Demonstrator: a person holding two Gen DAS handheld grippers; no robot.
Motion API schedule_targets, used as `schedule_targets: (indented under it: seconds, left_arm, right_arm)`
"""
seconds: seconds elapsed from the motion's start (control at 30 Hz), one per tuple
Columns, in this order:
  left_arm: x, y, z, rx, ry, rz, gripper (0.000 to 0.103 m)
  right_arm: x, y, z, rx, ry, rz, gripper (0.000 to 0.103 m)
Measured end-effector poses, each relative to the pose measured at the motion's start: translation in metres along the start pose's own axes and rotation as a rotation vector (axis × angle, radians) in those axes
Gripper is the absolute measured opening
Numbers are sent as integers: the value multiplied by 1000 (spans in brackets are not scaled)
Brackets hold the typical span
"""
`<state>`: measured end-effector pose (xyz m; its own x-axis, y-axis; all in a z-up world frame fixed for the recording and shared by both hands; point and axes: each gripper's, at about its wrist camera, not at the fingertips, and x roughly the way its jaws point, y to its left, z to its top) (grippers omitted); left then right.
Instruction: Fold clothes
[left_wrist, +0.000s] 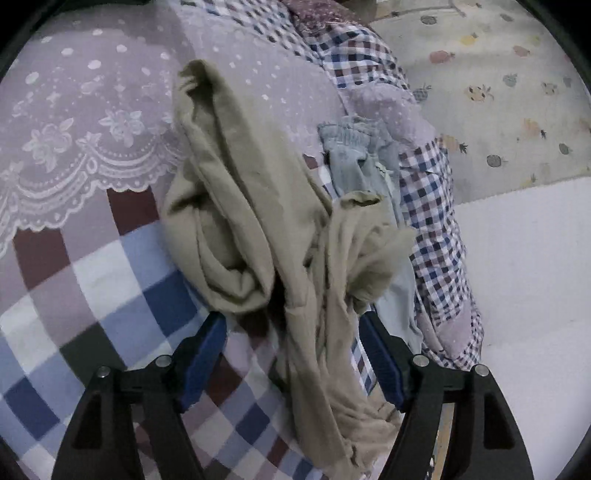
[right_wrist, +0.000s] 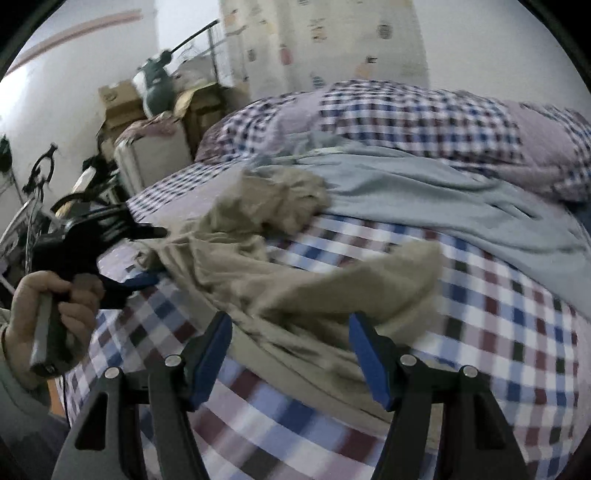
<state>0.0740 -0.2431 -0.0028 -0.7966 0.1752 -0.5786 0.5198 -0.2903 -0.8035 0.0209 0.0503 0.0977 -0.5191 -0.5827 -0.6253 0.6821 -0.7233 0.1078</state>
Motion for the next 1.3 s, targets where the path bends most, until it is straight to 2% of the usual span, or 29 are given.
schedule_targets:
  seconds: [0.1, 0.17, 0.23, 0.33, 0.43, 0.53, 0.63, 0.67, 0.73, 0.8, 1.03, 1.17, 1.3]
  left_arm:
    - [-4, 5, 12, -33, -10, -29, 77]
    - [-4, 8, 22, -46, -4, -29, 71]
    - [-1, 13, 33, -57, 13, -23, 51]
    - [9, 21, 44, -69, 54, -29, 30]
    - [14, 29, 50, -116, 68, -77, 17]
    - [11, 28, 53, -121, 56, -95, 15]
    - [12, 26, 55, -118, 53, -96, 14]
    - [12, 25, 56, -117, 52, -96, 13]
    - [12, 27, 58, -120, 46, -97, 12]
    - [11, 28, 60, -123, 41, -98, 12]
    - [-3, 33, 70, -126, -16, -108, 11]
    - [-7, 31, 73, -110, -48, -105, 11]
    - [-5, 27, 74, -96, -69, -97, 11]
  right_arm:
    - [23, 24, 25, -32, -2, 47, 70]
    - [44, 41, 40, -60, 20, 78, 70]
    - [66, 58, 55, -89, 43, 108, 69]
    - [105, 79, 70, -132, 93, 123, 63]
    - [138, 94, 81, -163, 138, 119, 56]
    - [168, 104, 86, -180, 184, 91, 51]
    - [193, 110, 88, -195, 230, 62, 34]
    - [199, 110, 89, -207, 240, 45, 19]
    - [196, 100, 91, -199, 227, 27, 10]
    - [181, 78, 103, -154, 182, -13, 7]
    - [83, -49, 139, 133, -5, -210, 6]
    - [32, -114, 136, 255, -63, -309, 5]
    - [-5, -156, 130, 304, -96, -391, 5]
